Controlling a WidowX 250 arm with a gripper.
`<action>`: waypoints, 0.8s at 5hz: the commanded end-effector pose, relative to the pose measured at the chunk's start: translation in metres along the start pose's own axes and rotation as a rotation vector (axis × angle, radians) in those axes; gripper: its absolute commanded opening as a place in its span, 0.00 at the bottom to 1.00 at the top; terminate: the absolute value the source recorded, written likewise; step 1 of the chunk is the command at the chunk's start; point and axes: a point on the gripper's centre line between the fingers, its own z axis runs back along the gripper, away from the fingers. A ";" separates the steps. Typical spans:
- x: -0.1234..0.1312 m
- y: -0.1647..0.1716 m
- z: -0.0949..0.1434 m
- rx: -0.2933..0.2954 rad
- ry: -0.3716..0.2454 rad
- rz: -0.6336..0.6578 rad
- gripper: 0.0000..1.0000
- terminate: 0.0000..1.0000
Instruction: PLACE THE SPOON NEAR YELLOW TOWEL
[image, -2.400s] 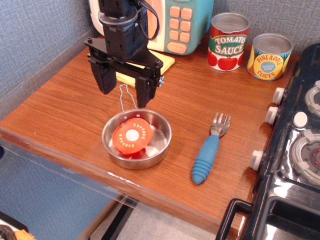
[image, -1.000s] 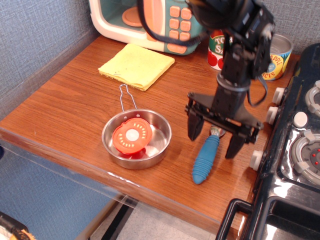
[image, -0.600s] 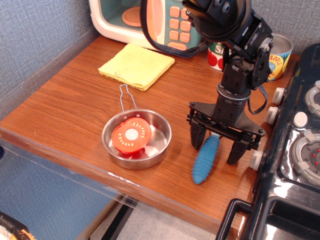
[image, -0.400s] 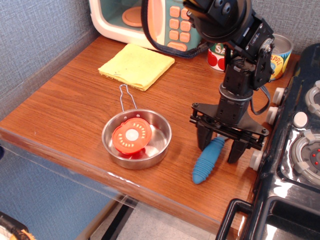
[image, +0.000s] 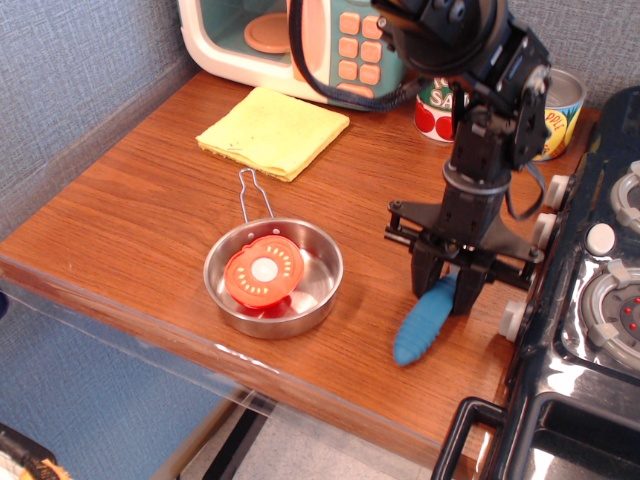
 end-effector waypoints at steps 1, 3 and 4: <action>0.027 0.021 0.086 -0.074 -0.217 0.001 0.00 0.00; -0.012 0.113 0.095 0.043 -0.150 -0.002 0.00 0.00; -0.030 0.161 0.091 0.085 -0.121 0.032 0.00 0.00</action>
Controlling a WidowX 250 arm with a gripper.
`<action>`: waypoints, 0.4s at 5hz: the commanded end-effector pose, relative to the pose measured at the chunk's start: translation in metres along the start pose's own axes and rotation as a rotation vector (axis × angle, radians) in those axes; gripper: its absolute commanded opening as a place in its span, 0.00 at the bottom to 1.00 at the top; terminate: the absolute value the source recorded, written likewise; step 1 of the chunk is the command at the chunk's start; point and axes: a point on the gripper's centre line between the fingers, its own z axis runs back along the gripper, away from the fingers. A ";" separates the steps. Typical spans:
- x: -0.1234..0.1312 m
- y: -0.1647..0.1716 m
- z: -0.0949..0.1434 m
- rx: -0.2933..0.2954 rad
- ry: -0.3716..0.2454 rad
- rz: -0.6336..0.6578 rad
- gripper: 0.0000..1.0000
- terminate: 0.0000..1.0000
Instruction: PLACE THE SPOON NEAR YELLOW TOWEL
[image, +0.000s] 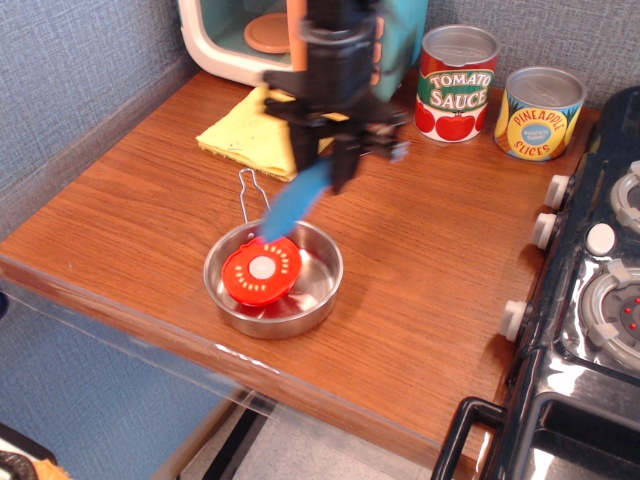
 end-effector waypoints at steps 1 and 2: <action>-0.024 0.093 0.014 0.048 -0.030 0.079 0.00 0.00; -0.034 0.133 0.010 0.054 -0.029 0.111 0.00 0.00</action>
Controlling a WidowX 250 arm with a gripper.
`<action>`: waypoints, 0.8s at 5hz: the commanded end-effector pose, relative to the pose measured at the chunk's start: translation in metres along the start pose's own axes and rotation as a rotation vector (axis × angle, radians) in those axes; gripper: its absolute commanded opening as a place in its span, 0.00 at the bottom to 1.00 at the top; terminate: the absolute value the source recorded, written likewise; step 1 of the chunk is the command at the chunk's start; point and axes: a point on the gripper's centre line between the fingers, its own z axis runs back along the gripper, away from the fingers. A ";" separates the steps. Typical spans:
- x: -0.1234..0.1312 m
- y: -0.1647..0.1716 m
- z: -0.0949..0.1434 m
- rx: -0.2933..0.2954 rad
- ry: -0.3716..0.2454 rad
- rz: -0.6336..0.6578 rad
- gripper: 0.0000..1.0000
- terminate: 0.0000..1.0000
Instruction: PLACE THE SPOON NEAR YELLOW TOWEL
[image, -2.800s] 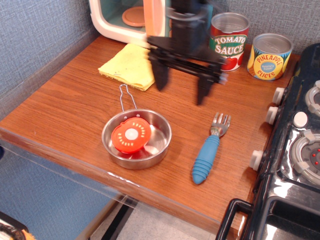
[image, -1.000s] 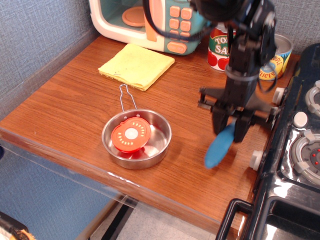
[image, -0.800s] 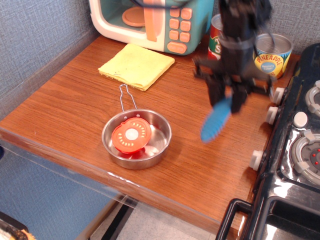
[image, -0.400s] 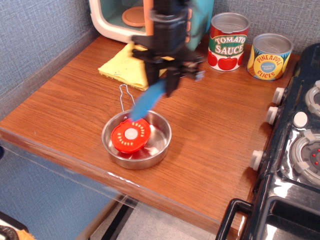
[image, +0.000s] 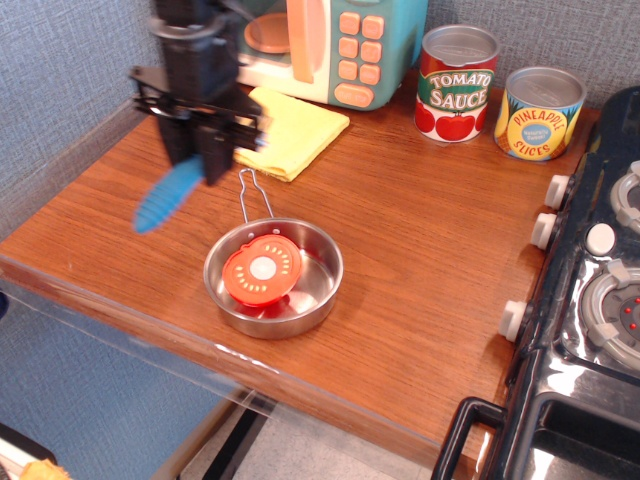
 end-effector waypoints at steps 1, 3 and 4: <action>0.005 0.050 -0.003 0.028 -0.031 -0.028 0.00 0.00; 0.004 0.052 -0.049 0.037 0.055 -0.042 0.00 0.00; 0.005 0.054 -0.066 0.038 0.084 0.018 0.00 0.00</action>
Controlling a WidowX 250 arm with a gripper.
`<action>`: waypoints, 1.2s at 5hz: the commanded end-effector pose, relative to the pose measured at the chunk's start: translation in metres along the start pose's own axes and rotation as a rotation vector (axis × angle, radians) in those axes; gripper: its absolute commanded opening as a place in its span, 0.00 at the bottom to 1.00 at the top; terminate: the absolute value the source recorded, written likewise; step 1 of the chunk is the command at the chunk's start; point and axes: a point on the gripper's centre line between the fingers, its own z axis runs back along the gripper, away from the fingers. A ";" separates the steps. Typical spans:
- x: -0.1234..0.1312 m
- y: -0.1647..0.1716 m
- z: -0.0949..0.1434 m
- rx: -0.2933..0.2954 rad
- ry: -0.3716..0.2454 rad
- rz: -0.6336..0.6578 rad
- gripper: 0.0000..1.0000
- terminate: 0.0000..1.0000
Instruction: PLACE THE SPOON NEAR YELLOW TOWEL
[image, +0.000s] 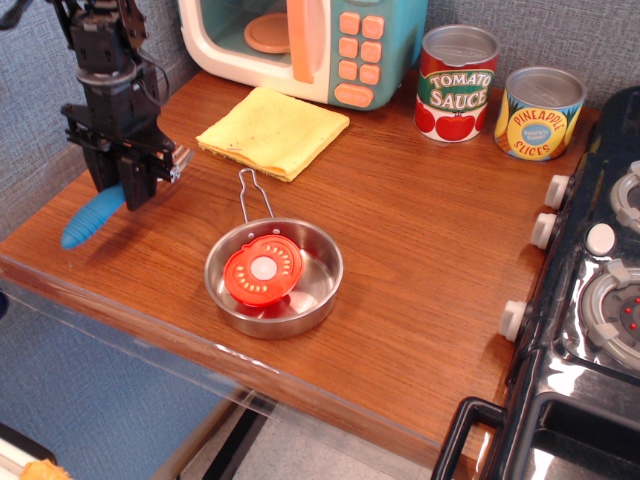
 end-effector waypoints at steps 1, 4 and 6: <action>0.004 0.007 -0.007 0.019 0.014 0.085 0.00 0.00; -0.005 0.002 0.052 -0.030 -0.213 0.131 1.00 0.00; -0.008 -0.042 0.095 -0.044 -0.237 0.075 1.00 0.00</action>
